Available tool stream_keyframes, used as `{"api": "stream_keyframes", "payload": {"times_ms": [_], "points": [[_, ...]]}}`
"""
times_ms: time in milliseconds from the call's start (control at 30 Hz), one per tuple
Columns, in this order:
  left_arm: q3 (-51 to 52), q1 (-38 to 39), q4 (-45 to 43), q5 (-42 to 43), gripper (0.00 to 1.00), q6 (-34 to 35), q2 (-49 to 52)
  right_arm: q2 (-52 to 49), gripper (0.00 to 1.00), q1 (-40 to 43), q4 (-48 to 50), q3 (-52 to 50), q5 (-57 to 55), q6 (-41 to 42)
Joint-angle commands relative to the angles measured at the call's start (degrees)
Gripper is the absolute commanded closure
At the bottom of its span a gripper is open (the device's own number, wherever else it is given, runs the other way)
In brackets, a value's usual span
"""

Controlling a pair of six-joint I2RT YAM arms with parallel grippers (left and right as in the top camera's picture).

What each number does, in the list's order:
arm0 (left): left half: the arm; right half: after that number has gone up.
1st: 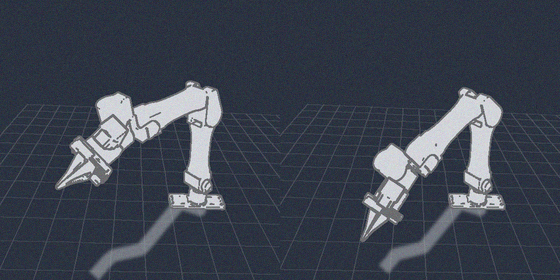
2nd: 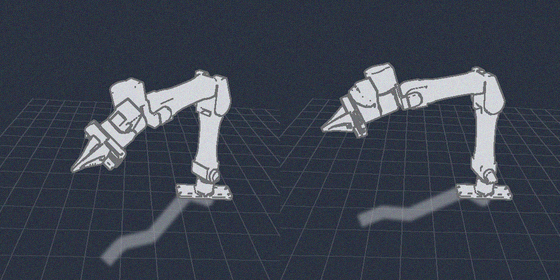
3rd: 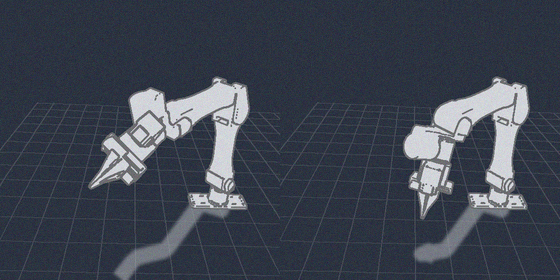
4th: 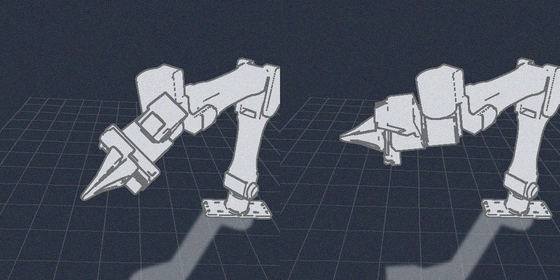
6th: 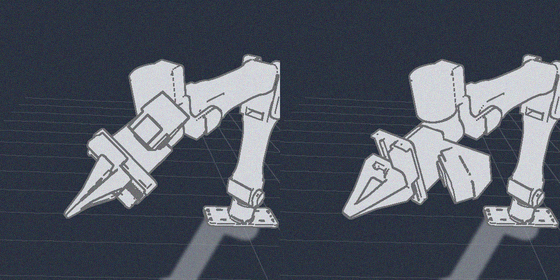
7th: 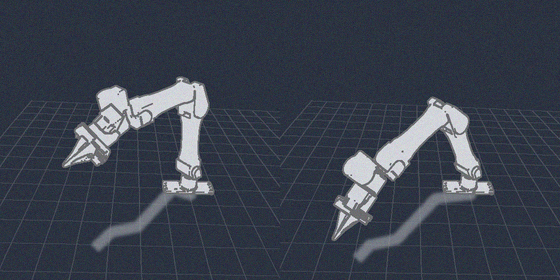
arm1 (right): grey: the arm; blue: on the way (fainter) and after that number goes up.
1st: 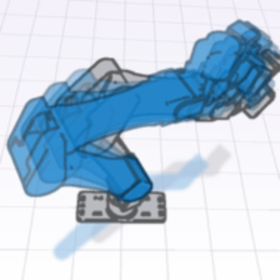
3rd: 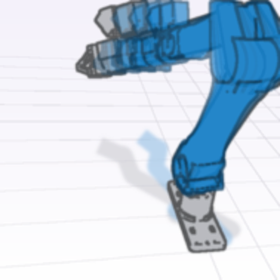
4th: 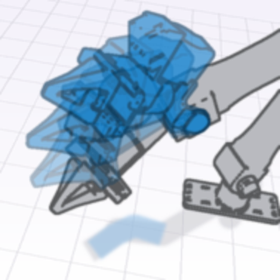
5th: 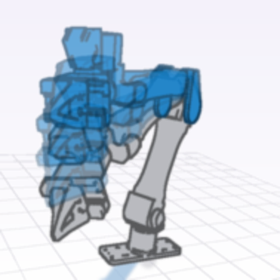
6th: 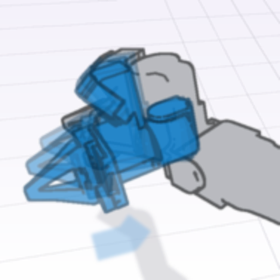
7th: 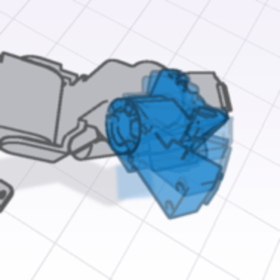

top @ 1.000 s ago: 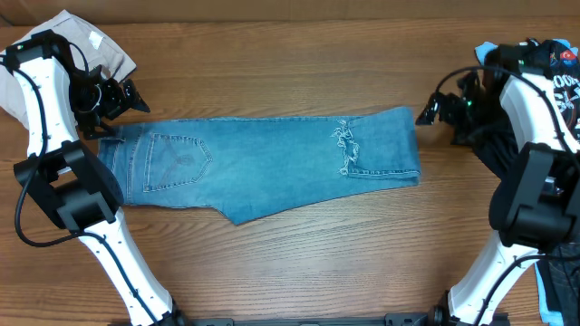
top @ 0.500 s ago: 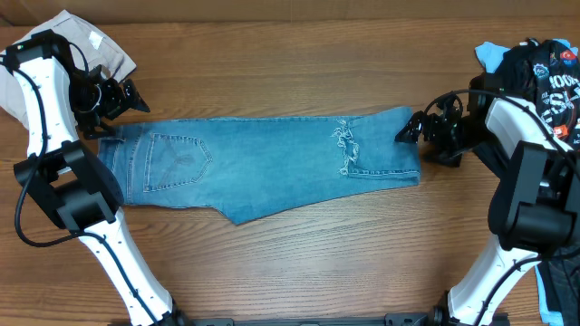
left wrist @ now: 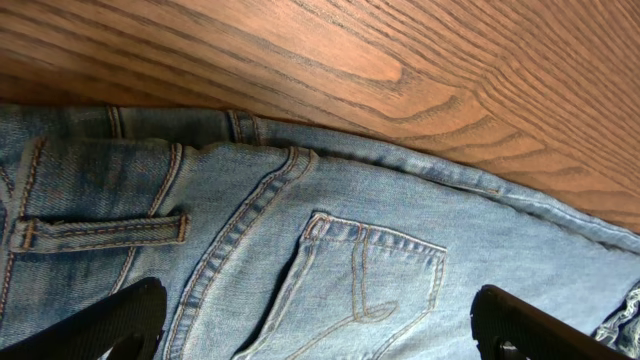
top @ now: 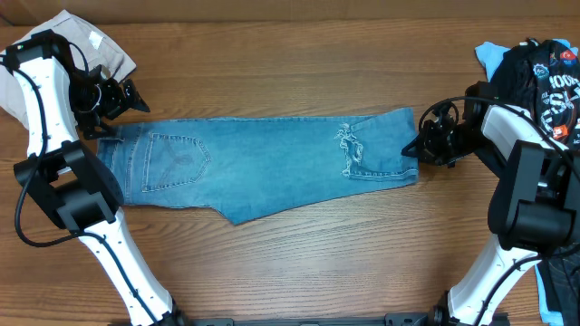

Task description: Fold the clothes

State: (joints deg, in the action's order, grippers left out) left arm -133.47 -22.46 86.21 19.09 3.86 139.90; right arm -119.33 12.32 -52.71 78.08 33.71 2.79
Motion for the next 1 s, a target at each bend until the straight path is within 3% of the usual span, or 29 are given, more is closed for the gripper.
{"api": "stream_keyframes", "payload": {"times_ms": [0, 433, 733, 967], "points": [[0.2, 0.4, 0.3, -0.2, 0.00, -1.4, -1.2, -0.6, 0.96, -0.3, 1.0, 0.1, -4.7, 3.7], [0.2, 0.4, 0.3, -0.2, 0.00, -1.4, -1.2, 1.4, 0.96, -2.6, -9.8, 14.3, -25.6, 9.3], [0.2, 0.4, 0.2, -0.2, 0.00, -1.3, -1.2, 4.0, 0.96, -14.0, -13.3, 15.0, -47.0, 18.4], [0.2, 0.4, 0.2, -0.2, 0.00, -1.3, -1.2, 4.0, 0.96, -23.7, -16.7, 17.4, -49.7, 21.5]]}}
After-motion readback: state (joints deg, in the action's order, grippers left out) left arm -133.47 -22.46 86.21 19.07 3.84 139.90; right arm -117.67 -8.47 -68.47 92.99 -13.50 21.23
